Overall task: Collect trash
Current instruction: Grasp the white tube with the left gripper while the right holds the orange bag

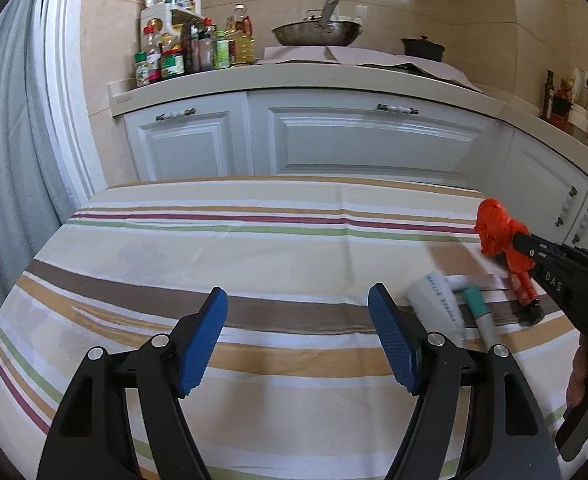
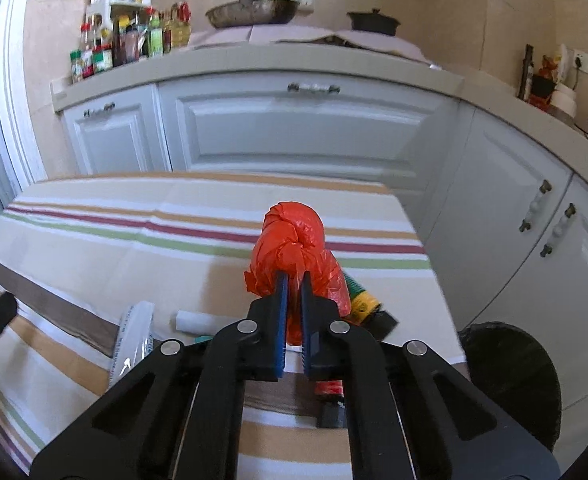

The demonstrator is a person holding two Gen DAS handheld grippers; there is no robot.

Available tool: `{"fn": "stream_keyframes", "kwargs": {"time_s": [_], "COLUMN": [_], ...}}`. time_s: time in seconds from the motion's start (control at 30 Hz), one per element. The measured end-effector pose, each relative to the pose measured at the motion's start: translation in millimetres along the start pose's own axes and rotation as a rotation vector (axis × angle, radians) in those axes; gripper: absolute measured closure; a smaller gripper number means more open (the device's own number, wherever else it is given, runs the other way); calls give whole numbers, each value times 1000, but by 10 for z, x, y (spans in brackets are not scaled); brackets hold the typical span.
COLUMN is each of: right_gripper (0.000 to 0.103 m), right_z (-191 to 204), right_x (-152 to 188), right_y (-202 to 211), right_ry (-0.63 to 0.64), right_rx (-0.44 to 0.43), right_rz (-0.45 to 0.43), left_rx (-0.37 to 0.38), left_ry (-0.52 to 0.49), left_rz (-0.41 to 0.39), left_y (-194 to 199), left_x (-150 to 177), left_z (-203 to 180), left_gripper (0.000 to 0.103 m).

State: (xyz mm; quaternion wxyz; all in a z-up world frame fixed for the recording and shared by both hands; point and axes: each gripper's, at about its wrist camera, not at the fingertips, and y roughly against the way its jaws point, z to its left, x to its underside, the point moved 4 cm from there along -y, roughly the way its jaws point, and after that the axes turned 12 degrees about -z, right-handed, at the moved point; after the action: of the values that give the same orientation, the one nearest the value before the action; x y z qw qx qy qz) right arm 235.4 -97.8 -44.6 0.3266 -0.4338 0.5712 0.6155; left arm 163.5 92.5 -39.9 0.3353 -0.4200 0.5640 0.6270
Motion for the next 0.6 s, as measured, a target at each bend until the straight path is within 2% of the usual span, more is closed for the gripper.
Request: {"fn": "stream_keyframes", "kwargs": {"time_s": [0.27, 0.6], "right_gripper": [98, 98], "right_z": [-413, -1081], "right_x": [-18, 215], "right_y": [456, 874], "right_ry": [-52, -112], "right_rx": [60, 172], "right_rz": [-71, -81], "left_rx": [84, 140], "left_ry": [-26, -76], "left_rz": [-3, 58], "left_y": [79, -11], "left_x": [-21, 152], "left_z": [-416, -856], "left_gripper": [32, 32]}}
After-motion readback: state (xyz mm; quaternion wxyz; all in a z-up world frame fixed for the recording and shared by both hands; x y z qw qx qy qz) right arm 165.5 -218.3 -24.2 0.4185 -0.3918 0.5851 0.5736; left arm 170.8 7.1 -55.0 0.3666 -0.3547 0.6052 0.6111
